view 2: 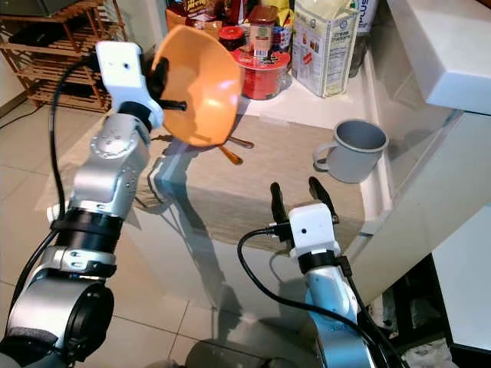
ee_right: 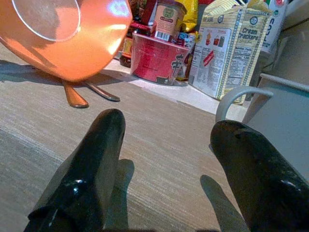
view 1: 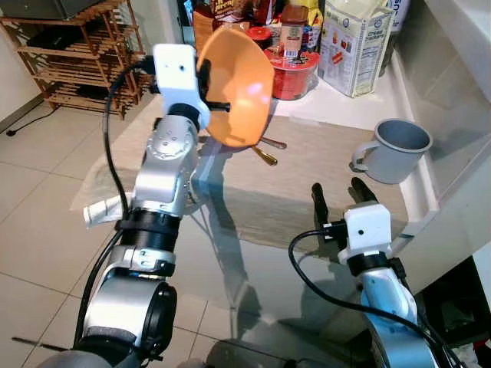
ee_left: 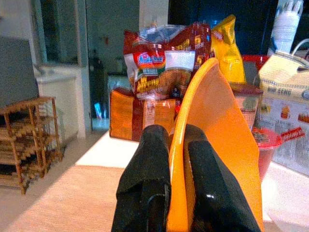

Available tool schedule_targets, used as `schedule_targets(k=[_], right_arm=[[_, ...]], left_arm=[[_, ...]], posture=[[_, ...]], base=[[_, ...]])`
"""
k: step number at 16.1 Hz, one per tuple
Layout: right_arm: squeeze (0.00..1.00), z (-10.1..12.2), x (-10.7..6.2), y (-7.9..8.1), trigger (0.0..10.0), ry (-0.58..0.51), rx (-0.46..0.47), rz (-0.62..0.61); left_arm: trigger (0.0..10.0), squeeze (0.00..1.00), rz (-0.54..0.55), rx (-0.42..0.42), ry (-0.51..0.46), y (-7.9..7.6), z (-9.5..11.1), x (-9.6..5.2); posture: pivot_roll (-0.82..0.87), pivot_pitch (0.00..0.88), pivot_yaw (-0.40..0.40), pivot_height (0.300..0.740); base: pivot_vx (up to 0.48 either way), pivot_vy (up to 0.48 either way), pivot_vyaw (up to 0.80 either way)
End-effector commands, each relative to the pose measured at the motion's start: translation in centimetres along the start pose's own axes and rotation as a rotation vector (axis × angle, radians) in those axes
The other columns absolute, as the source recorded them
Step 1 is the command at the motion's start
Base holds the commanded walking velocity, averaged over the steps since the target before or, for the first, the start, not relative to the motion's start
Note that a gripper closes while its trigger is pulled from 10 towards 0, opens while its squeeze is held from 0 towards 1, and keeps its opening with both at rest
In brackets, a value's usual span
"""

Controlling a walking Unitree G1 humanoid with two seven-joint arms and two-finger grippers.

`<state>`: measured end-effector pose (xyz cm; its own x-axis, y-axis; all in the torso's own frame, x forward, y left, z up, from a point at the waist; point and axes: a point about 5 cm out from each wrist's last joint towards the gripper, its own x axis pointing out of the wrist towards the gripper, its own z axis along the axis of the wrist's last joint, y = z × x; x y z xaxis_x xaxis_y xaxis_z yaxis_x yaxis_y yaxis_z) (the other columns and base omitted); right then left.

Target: Setting the table

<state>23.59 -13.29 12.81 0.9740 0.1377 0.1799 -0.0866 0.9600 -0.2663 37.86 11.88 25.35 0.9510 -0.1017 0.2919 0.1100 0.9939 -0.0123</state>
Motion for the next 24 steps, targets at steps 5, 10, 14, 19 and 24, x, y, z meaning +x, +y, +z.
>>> schedule_targets(k=[5,10,14,19,24], right_arm=[[0.0,-0.2,0.3,-0.3,10.0,-0.012,-0.008,-0.003],[0.0,-0.2,0.4,-0.5,10.0,-0.019,-0.007,-0.011],[0.0,1.0,-0.2,-1.7,10.0,-0.064,0.063,-0.067],[0.0,0.9,-0.6,-1.7,10.0,-0.055,0.05,-0.073],[0.0,0.8,-0.7,-1.6,10.0,-0.041,0.042,-0.066]], left_arm=[[0.0,0.0,-0.063,0.139,-0.18,-0.3,3.2,-1.0],[0.0,0.0,-0.064,0.16,-0.11,0.9,2.0,-1.2],[0.0,0.0,-0.155,0.055,-0.103,0.0,2.4,-1.0],[0.0,0.0,-0.176,0.019,-0.128,-0.3,3.1,-0.8],[0.0,0.0,-0.182,0.014,-0.121,-0.2,3.0,-0.6]], posture=[[0.03,0.0,0.012,0.74],[0.03,0.0,0.009,0.74],[0.01,0.0,0.013,0.74],[0.0,0.0,0.016,0.74],[0.0,0.0,0.018,0.74]], base=[[0.0,0.0,0.0],[0.0,0.0,0.0],[0.0,0.0,0.0],[-0.057,0.0,0.0],[-0.058,0.0,0.0]])
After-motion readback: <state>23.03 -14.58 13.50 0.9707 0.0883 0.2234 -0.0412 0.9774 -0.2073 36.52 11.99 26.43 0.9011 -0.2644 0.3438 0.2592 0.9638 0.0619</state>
